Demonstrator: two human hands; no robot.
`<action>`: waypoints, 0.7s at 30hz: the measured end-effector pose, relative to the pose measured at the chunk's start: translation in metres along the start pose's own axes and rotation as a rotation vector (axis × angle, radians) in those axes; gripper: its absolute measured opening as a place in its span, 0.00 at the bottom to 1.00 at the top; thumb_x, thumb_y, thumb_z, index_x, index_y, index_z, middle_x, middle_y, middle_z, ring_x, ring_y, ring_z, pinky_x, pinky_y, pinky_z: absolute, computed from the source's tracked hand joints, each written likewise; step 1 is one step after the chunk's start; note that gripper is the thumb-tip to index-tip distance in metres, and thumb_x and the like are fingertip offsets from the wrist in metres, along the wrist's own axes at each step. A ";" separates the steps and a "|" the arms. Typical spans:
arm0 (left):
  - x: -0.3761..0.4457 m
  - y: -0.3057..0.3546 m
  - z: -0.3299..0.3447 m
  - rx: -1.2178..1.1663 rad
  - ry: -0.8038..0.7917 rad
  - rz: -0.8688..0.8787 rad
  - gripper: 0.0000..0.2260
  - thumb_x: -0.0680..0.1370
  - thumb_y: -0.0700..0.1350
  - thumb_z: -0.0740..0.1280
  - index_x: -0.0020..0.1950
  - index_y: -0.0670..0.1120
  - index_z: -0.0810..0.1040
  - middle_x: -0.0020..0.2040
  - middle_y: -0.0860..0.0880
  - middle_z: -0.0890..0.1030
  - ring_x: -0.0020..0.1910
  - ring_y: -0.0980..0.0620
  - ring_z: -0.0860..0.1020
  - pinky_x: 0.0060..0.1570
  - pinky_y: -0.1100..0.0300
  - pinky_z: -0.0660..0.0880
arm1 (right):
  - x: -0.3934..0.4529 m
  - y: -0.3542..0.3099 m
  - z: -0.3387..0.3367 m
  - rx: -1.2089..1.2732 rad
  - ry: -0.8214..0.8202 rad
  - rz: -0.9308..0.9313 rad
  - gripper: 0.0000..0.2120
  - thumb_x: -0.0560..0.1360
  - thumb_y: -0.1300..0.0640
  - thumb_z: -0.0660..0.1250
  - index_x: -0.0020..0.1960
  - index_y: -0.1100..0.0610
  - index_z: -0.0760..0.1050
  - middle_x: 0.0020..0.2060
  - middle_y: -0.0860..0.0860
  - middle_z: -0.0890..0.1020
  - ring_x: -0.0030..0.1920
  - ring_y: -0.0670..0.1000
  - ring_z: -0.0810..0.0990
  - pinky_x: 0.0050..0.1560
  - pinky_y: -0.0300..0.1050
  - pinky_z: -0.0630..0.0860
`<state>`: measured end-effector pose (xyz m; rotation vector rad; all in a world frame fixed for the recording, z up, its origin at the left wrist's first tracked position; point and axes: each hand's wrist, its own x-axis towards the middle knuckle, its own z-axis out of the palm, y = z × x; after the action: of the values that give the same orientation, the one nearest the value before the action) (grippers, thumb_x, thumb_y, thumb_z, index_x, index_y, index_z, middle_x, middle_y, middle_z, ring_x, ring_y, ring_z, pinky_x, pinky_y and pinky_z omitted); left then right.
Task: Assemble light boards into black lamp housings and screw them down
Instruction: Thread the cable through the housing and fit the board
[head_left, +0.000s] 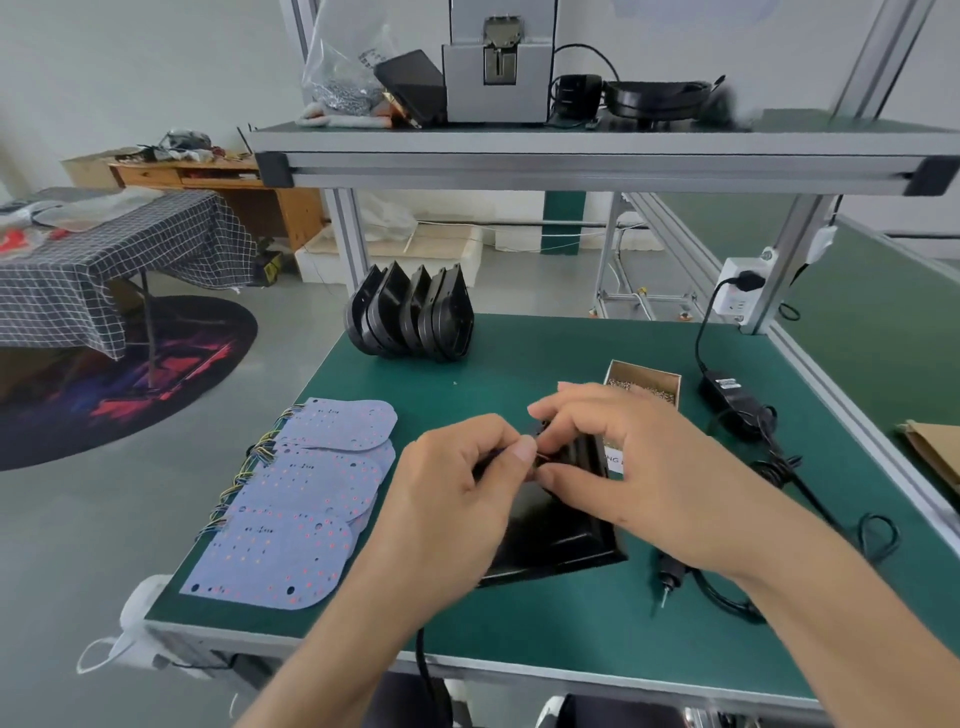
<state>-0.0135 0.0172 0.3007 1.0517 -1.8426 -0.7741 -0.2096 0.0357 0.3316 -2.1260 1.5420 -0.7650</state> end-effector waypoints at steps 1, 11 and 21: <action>-0.001 0.001 0.000 0.009 0.021 0.004 0.12 0.79 0.53 0.64 0.38 0.50 0.78 0.27 0.54 0.70 0.28 0.58 0.65 0.29 0.62 0.63 | -0.001 -0.002 0.001 -0.026 -0.004 0.007 0.05 0.75 0.42 0.71 0.50 0.40 0.80 0.65 0.34 0.76 0.73 0.28 0.61 0.79 0.58 0.55; -0.004 0.015 0.000 -0.024 0.054 0.034 0.12 0.80 0.51 0.66 0.36 0.51 0.77 0.23 0.58 0.67 0.22 0.58 0.64 0.26 0.73 0.59 | -0.018 0.003 -0.001 0.057 0.094 -0.012 0.07 0.73 0.46 0.74 0.50 0.41 0.80 0.68 0.32 0.75 0.75 0.30 0.61 0.77 0.40 0.57; -0.008 0.011 0.009 0.018 -0.001 0.067 0.11 0.81 0.52 0.64 0.40 0.52 0.76 0.29 0.49 0.72 0.28 0.54 0.67 0.29 0.62 0.65 | -0.023 0.008 0.001 0.144 0.065 0.023 0.06 0.75 0.50 0.77 0.50 0.41 0.84 0.68 0.31 0.74 0.70 0.30 0.68 0.65 0.21 0.57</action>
<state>-0.0233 0.0305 0.3028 0.9960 -1.8784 -0.7203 -0.2198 0.0551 0.3216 -1.9943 1.4937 -0.9167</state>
